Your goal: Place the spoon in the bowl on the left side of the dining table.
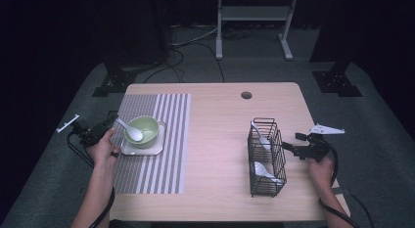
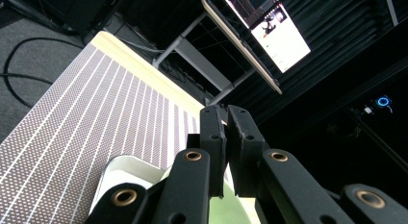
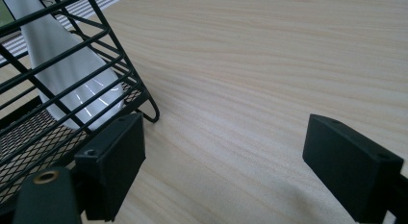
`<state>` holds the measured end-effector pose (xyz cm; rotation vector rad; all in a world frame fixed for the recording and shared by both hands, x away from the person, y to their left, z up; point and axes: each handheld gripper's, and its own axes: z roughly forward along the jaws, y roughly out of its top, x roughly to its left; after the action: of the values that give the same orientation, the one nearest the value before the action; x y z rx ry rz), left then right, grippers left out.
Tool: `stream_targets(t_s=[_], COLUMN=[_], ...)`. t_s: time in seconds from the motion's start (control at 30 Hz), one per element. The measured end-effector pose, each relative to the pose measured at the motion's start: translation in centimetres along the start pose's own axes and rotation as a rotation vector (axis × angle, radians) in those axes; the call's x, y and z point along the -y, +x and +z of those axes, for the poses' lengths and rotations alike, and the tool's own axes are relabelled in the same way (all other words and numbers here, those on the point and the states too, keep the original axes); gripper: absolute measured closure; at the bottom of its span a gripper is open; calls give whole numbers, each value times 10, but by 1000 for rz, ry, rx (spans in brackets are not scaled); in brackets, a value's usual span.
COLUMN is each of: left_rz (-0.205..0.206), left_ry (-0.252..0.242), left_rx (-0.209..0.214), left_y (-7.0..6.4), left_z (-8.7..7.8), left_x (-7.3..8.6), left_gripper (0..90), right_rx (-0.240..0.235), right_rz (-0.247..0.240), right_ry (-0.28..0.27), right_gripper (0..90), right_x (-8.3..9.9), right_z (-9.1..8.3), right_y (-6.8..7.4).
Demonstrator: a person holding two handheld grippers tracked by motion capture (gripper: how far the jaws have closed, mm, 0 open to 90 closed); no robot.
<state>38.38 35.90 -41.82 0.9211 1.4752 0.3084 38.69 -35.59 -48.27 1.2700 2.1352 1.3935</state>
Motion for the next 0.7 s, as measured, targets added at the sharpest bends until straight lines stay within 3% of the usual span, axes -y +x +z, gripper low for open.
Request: stream_targets(t_s=[0.7], left_rz=[-4], left_ry=[16], left_rx=[-18], left_y=[10], left_z=[1], left_x=[7], left_gripper=[852], right_rx=[1], right_rz=[0], right_ry=[2], right_gripper=[137], right_x=[0], right_z=[0], right_y=[0])
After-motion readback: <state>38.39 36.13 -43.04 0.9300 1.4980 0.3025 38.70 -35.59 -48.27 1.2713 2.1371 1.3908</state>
